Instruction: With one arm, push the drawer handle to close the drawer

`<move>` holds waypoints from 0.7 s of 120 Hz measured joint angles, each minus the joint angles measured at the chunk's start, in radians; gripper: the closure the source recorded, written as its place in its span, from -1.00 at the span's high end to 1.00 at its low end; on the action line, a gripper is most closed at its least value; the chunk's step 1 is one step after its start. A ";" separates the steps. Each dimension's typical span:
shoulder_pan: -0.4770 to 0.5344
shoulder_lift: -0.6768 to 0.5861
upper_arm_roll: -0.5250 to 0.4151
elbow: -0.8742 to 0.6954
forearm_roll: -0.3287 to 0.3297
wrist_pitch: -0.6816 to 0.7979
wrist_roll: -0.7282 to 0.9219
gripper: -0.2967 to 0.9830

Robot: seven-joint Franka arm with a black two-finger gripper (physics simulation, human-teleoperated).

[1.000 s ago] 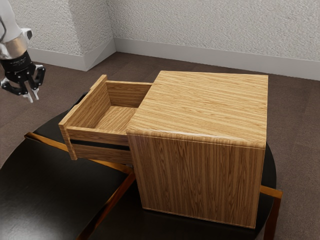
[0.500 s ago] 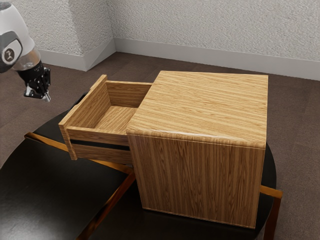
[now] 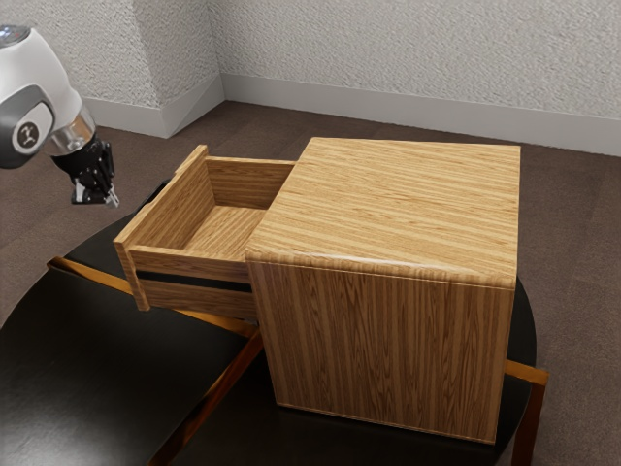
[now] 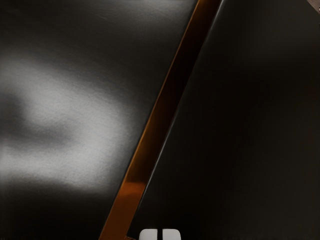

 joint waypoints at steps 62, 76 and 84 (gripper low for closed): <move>-0.026 0.004 -0.028 -0.012 -0.002 0.024 -0.040 -0.69; -0.025 0.008 -0.031 -0.031 -0.005 0.035 -0.029 -0.69; -0.024 0.009 -0.038 -0.033 -0.006 0.040 -0.021 -0.69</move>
